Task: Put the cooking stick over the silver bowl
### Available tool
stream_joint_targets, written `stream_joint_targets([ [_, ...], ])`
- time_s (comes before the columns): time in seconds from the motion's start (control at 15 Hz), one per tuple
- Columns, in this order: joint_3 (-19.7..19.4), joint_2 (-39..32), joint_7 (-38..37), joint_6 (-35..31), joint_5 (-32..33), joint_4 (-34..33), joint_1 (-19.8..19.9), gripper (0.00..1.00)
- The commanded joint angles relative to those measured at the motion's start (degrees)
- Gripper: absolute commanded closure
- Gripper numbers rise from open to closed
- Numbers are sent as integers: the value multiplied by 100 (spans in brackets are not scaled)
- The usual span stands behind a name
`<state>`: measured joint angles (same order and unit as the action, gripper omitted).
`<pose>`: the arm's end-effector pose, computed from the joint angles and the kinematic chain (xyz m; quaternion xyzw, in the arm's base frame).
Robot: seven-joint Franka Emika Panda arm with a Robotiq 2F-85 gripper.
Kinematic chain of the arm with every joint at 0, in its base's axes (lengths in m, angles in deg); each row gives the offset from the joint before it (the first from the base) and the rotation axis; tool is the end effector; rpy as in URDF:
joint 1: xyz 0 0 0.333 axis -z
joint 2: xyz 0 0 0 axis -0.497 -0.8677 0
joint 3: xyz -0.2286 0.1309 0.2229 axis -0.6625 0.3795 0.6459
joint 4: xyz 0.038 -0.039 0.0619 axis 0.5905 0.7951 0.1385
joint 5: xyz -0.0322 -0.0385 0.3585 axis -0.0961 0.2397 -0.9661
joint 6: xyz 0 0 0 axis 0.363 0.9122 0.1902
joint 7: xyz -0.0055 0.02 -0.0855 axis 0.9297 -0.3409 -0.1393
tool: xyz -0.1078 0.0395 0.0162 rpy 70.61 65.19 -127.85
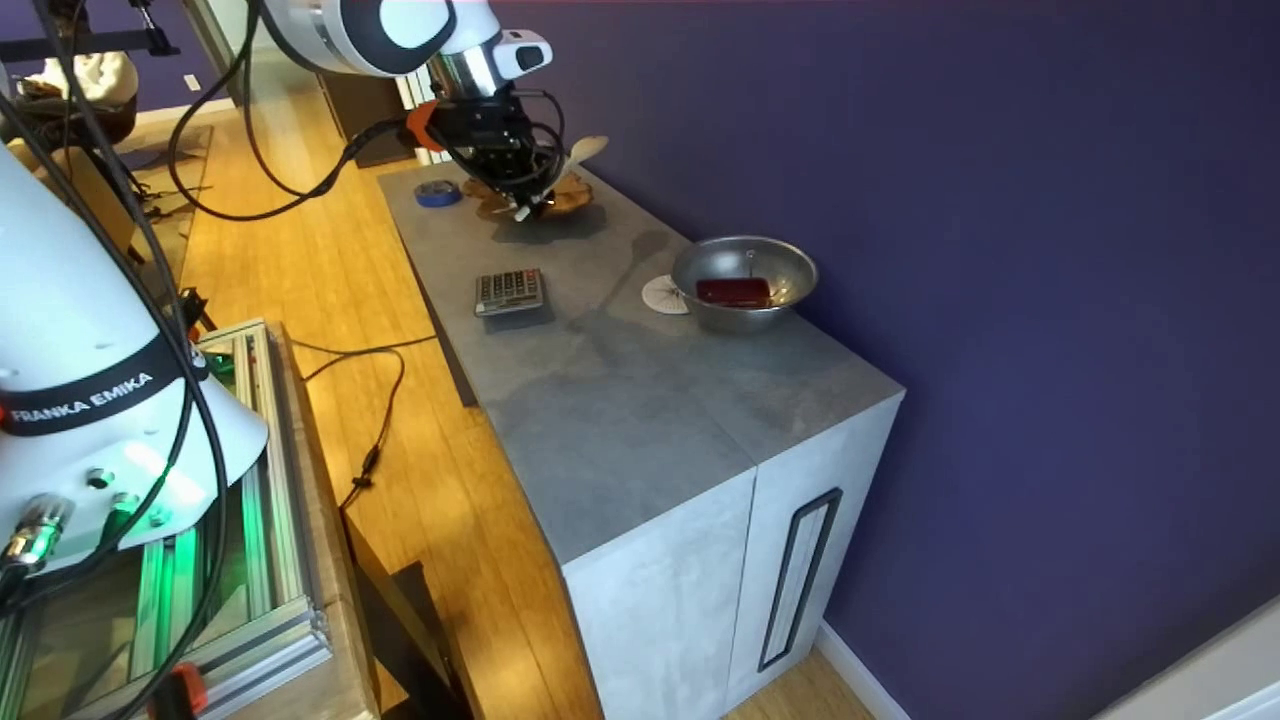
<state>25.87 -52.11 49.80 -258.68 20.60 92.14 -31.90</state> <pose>0.4045 0.1349 0.2940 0.9380 0.3230 0.1253 0.0059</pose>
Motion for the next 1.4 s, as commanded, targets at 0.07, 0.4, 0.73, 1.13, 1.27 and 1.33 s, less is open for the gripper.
stream_joint_targets([
  [0.07, -351, 265, -182, 227, 320, 125, -204, 97],
  [0.4, -1007, 1383, 79, 1690, 1305, 546, 199, 97],
  [0.73, -1929, 2107, 1111, 2319, 1066, 339, 455, 97],
  [1.13, -2113, 1950, 1720, 2115, 1452, 272, 397, 97],
  [1.27, -2362, 2010, 2572, 2384, 1395, 130, 352, 97],
  [1.33, -2654, 2056, 3010, 2467, 1330, 72, 134, 97],
])
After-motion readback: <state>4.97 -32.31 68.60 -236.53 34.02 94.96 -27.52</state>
